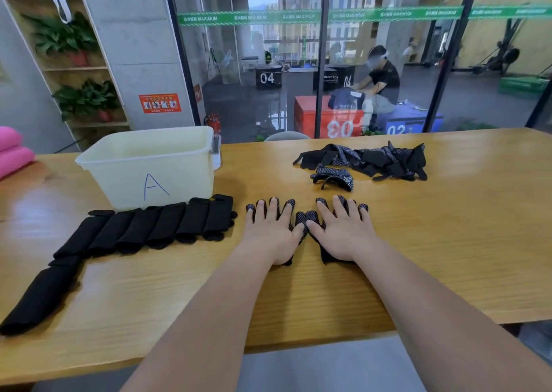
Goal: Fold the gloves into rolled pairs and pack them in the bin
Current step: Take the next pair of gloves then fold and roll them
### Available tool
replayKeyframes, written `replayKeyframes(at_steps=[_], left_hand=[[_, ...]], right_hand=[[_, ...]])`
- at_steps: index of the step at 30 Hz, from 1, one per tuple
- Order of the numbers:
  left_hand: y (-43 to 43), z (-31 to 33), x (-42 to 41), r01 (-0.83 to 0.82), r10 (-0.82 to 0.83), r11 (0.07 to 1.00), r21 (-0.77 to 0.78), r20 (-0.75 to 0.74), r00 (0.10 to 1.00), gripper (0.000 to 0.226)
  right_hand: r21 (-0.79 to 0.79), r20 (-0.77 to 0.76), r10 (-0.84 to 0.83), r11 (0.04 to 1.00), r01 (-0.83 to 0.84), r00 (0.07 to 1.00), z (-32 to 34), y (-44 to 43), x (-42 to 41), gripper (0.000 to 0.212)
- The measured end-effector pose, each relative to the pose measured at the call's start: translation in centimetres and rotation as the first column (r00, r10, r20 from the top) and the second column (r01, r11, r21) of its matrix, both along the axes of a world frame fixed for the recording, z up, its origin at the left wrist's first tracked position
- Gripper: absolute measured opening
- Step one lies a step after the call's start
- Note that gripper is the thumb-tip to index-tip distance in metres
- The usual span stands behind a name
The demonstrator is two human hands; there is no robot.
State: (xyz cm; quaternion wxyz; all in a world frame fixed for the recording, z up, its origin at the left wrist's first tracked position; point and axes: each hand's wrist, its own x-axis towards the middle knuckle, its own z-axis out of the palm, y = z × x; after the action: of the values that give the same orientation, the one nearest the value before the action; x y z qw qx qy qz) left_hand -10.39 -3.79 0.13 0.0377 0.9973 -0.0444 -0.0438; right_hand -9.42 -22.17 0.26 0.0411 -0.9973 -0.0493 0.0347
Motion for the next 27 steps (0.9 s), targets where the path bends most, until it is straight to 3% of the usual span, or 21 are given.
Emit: replayKeyframes(at_steps=[9,12,16,19,23,27], left_hand=[[-0.2,-0.4,-3.5,0.010,-0.010,1.000,-0.011,0.008,1.000,0.074],[-0.2,-0.6,-4.6,-0.005,0.022,0.992,-0.125,0.133,0.991,0.070],[0.5,-0.3,-5.6,0.120,0.055,0.913,-0.389,0.410,0.910,0.049],[1.0,-0.1,-6.3,0.198,0.034,0.849,-0.491,0.423,0.905,0.035],[0.4,-0.1,-6.9,0.220,-0.083,0.922,-0.319,0.391,0.917,0.036],[0.6,-0.1,-6.6,0.211,-0.062,0.905,-0.368,0.379,0.924,0.037]], right_hand=[[-0.016,0.018,0.057,0.998,-0.056,0.998,-0.8,-2.0,-3.5,0.081],[0.035,0.083,0.055,0.998,-0.058,0.995,-1.0,-2.0,-4.3,0.079],[0.302,0.369,0.007,0.945,-0.127,0.929,-0.7,-2.8,-5.4,0.053],[0.512,0.519,-0.084,0.828,-0.230,0.851,-0.1,-3.4,-6.2,0.024],[0.359,0.441,0.042,0.907,-0.219,0.897,-0.5,-3.1,-6.5,0.024],[0.309,0.413,0.088,0.923,-0.230,0.907,-0.5,-3.0,-6.2,0.030]])
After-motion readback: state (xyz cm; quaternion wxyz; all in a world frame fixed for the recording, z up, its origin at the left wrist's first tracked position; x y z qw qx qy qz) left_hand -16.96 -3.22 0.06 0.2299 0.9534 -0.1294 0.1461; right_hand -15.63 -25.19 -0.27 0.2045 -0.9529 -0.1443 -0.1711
